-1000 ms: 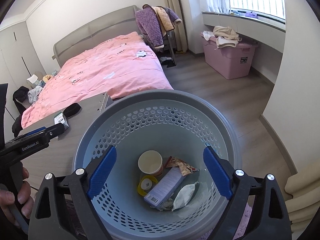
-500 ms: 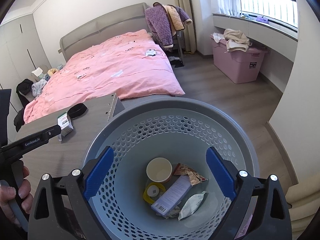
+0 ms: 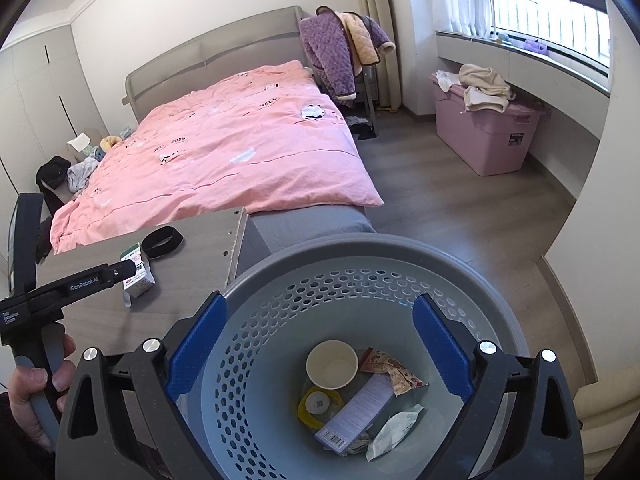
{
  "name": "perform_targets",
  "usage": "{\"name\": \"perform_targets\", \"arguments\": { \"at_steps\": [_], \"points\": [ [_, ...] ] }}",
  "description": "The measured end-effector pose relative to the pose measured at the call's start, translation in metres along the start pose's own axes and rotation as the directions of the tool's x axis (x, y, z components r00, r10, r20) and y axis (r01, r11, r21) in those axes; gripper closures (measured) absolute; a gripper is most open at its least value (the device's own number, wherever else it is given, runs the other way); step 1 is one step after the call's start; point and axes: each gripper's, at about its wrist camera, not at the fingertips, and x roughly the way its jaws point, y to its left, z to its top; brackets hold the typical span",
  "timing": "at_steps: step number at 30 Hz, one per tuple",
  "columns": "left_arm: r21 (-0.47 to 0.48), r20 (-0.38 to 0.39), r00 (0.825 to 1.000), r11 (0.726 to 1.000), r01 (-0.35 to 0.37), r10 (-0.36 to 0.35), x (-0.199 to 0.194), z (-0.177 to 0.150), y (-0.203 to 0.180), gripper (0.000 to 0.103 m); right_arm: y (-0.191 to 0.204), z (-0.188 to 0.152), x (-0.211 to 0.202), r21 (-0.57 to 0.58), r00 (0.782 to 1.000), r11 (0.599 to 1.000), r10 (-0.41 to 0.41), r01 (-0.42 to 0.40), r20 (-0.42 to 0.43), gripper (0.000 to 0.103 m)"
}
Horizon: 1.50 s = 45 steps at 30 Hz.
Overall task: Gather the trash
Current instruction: 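Move both grippers back from the basket toward the table, then grasp the green-and-white medicine box with the left gripper and lift it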
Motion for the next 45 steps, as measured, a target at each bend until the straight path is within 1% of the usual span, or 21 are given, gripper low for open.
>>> {"name": "perform_targets", "arguments": {
  "at_steps": [11,19,22,26,29,32,36,42,45],
  "points": [
    [-0.031,-0.051,0.999,0.999,-0.016,0.014,0.031,0.017,0.003,0.030,0.003,0.006,0.017,0.004,1.000,1.000,0.011,-0.011,-0.025,0.011],
    [-0.037,-0.074,0.996,0.998,-0.057,0.054,0.049,0.022,0.008,0.030,0.007,0.008,0.024,0.002,0.999,1.000,0.021,-0.021,-0.041,0.011],
    [-0.047,-0.080,0.995,0.997,-0.058,0.054,0.052,0.023,0.013,0.031,0.011,0.010,0.025,-0.002,0.999,1.000,0.025,-0.025,-0.043,0.011],
    [-0.050,-0.072,0.997,0.998,-0.045,0.042,0.051,0.022,0.018,0.038,0.018,0.012,0.027,-0.011,0.999,0.999,0.030,-0.031,-0.042,0.011],
    [-0.051,-0.067,0.997,0.998,-0.029,0.026,0.048,0.021,0.024,0.047,0.025,0.014,0.029,-0.025,0.998,0.999,0.036,-0.037,-0.043,0.011],
    [-0.054,-0.060,0.998,0.998,-0.017,0.014,0.044,0.018,0.031,0.052,0.036,0.015,0.030,-0.045,0.998,0.998,0.046,-0.048,-0.046,0.011],
    [-0.026,-0.020,0.999,0.999,-0.033,0.033,0.033,0.016,0.038,0.053,0.058,0.017,0.032,-0.076,0.996,0.994,0.073,-0.076,-0.043,0.011],
    [-0.023,0.022,1.000,1.000,-0.018,0.018,0.018,0.018,0.059,0.055,0.102,0.025,0.045,-0.143,0.991,0.982,0.120,-0.126,-0.056,0.011],
    [-0.029,0.026,1.000,1.000,-0.004,0.005,0.015,0.017,0.073,0.056,0.124,0.030,0.055,-0.171,0.987,0.973,0.148,-0.158,-0.068,0.011]
  ]
}}
